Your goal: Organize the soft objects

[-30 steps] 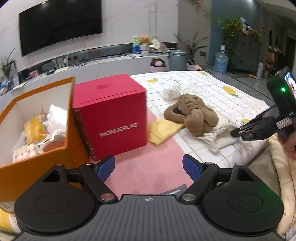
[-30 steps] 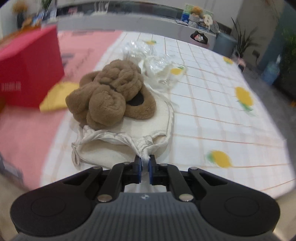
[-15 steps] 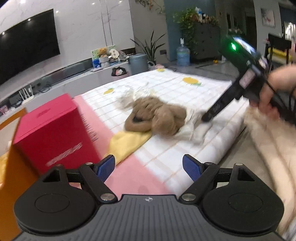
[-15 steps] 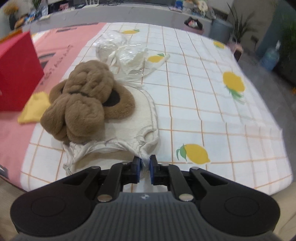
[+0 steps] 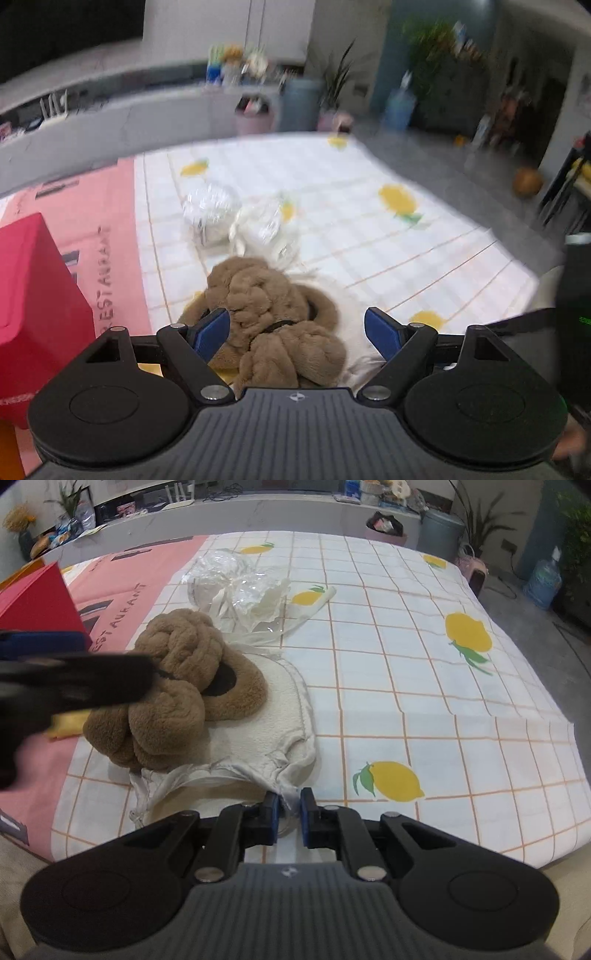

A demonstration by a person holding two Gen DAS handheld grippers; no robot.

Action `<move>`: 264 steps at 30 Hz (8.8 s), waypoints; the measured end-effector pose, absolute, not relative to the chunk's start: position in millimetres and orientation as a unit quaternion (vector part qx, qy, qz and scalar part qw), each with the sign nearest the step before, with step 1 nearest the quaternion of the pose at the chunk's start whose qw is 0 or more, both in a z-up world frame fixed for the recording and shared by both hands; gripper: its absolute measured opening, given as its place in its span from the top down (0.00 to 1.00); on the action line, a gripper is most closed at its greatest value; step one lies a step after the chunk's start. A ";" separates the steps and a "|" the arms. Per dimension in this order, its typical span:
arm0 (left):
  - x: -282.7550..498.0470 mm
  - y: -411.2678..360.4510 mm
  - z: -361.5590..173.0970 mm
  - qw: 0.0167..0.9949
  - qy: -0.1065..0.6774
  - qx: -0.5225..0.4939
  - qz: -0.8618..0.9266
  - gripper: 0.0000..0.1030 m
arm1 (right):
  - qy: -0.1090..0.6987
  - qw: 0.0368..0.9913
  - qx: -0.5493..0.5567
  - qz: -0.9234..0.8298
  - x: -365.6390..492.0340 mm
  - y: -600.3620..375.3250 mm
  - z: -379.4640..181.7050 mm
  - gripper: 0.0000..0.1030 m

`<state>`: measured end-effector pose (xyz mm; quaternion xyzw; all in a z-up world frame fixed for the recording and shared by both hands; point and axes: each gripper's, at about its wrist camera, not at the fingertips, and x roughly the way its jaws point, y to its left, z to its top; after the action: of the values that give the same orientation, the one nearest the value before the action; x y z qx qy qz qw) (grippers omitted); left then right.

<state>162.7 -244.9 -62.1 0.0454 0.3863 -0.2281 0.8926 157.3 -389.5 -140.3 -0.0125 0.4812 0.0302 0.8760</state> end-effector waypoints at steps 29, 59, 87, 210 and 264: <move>171.2 -213.2 -47.5 0.844 0.446 0.043 -0.294 0.13 | 0.494 0.869 0.011 -0.008 166.5 -408.6 -149.8 0.11; 160.3 -214.8 -44.2 0.860 0.439 0.089 -0.243 0.44 | 0.496 0.868 0.004 0.011 169.3 -410.0 -152.0 0.03; 60.4 -43.7 -67.7 0.836 0.471 -0.012 -0.282 0.42 | 0.510 0.856 0.087 0.007 191.6 -348.5 -142.7 0.02; 117.4 175.9 20.2 0.903 0.398 -0.140 -0.079 0.40 | 0.488 0.843 -0.198 0.108 305.9 55.9 -102.5 0.77; 106.1 177.9 53.5 0.926 0.369 -0.027 0.071 0.11 | 0.444 0.826 -0.146 0.315 208.7 76.4 -53.0 0.96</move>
<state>106.1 177.9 53.5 -0.0271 0.3691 0.0706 0.9263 208.7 76.4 -53.0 -0.1465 0.4443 0.3148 0.8259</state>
